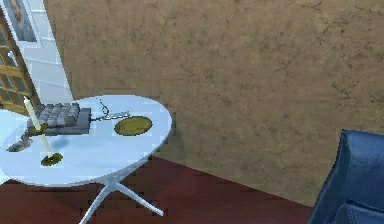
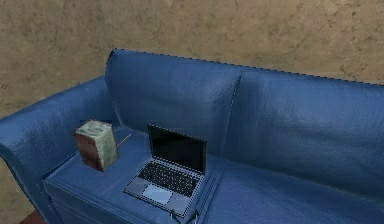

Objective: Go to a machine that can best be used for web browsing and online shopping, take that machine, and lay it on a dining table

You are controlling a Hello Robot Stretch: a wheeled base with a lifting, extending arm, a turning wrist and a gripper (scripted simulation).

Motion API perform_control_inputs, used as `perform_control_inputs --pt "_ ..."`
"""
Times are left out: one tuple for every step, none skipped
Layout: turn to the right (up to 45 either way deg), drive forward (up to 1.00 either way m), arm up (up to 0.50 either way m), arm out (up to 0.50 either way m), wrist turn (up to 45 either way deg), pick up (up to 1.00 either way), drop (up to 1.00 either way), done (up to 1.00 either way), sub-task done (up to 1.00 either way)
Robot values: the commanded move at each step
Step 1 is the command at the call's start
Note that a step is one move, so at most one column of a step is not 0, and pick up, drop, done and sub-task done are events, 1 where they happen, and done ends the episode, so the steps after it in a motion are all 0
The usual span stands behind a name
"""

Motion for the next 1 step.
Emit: perform_control_inputs --pt "0.0 0.00 0.00 0.00 0.0 1.00 0.00 0.00 0.00"
